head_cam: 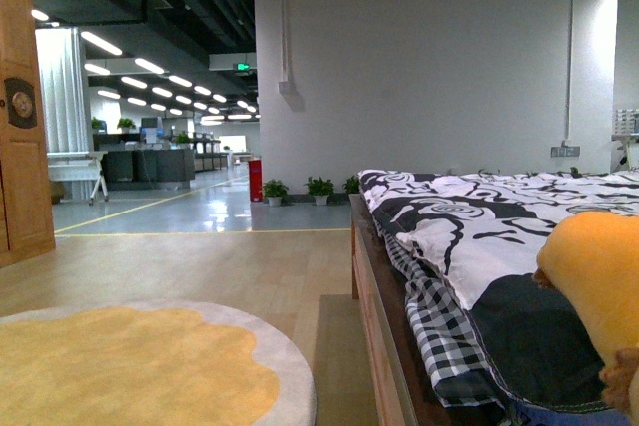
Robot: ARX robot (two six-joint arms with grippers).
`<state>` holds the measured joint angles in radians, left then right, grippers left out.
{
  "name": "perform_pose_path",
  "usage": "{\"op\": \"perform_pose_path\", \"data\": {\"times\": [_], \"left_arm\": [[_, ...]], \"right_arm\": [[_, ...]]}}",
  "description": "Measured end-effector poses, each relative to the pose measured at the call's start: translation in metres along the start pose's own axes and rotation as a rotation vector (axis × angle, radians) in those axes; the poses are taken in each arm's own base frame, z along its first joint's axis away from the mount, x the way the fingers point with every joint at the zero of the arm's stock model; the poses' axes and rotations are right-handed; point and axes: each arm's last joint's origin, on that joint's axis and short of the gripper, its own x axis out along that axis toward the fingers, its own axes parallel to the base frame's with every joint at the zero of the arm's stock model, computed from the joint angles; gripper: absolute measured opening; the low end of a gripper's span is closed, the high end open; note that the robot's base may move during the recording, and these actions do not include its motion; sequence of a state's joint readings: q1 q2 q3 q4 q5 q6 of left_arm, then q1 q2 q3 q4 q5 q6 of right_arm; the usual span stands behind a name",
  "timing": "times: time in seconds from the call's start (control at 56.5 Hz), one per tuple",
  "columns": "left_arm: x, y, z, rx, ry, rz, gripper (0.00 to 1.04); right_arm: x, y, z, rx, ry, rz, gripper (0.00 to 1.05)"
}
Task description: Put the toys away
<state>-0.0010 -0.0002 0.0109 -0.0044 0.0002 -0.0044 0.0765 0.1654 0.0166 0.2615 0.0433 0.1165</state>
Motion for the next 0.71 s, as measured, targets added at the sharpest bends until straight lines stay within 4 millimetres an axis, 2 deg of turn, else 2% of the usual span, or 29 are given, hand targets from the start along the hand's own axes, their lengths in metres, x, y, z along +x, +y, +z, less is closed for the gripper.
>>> {"op": "perform_pose_path", "data": {"times": [0.708], "left_arm": [[0.0000,0.0000,0.0000,0.000,0.000,0.001,0.99]], "right_arm": [[0.0014,0.0031,-0.0029,0.006,0.021,0.016,0.18]]}}
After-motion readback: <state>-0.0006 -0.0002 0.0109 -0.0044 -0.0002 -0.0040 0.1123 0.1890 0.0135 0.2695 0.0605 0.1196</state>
